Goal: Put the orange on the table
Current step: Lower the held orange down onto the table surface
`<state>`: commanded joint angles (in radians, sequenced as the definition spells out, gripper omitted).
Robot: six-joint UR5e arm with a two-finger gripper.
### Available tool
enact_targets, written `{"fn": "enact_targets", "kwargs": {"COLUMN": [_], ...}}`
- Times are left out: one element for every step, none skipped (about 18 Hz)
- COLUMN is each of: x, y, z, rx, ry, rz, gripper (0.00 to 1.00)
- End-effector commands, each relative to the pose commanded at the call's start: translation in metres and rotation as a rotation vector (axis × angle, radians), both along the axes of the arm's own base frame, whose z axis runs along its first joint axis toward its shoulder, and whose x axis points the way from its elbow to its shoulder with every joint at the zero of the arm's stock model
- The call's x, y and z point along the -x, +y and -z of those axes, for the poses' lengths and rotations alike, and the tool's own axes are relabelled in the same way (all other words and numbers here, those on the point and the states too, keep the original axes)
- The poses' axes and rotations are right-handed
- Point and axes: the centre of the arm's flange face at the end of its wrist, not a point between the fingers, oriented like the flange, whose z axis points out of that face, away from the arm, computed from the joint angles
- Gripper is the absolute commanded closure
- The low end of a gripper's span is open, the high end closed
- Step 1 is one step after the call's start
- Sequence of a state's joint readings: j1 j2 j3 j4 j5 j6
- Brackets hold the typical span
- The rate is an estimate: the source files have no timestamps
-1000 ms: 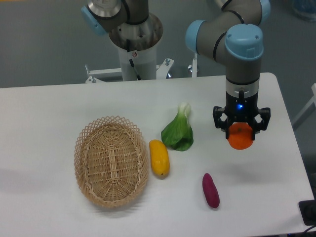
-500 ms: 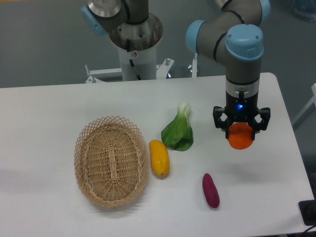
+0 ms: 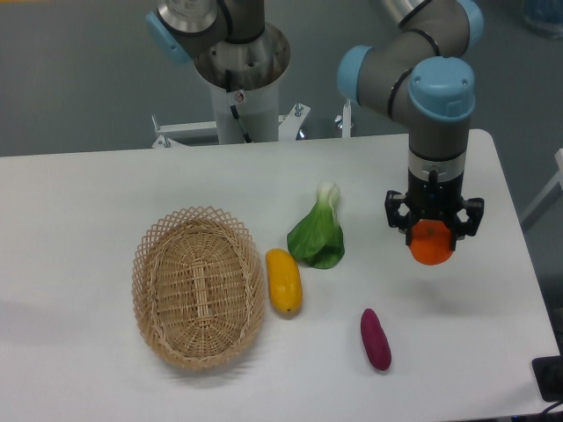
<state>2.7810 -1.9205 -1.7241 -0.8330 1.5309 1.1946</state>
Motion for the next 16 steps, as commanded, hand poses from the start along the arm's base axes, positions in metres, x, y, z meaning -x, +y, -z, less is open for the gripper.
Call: {"fn": "enact_targets", "kwargs": {"x": [0.002,0.008,0.011,0.013,0.016,0.018,0.016,0.016,0.015,0.016,0.015,0.015,0.016,0.016,0.015,0.014], "y": [-0.007,-0.014,-0.017,-0.016,-0.015,-0.015,-0.015,-0.016,-0.015,-0.015,-0.014,-0.014,-0.013,-0.014,-0.014,-0.014], "z": [0.008,0.011,0.016,0.034,0.043,0.052,0.057,0.059,0.066,0.072,0.077,0.081,0.081,0.082,0.084,0.088], "rx": [0.010,0.013,0.018,0.029,0.032,0.036,0.039,0.040,0.044,0.046,0.050,0.053,0.051,0.052,0.053,0.055], "ry": [-0.010,-0.015,-0.022,-0.049,-0.062,-0.076,-0.084,-0.089,-0.103,-0.112,-0.121,-0.128,-0.128,-0.130,-0.133,-0.140], "rz": [0.013,0.013,0.016,0.025,0.029,0.027,0.029,0.026,0.021,0.015,0.012,0.011,0.008,0.006,0.006,0.008], "gripper": [0.38,0.38,0.38,0.38,0.38,0.38,0.38,0.38,0.38,0.38,0.37,0.36,0.35,0.32,0.31,0.28]}}
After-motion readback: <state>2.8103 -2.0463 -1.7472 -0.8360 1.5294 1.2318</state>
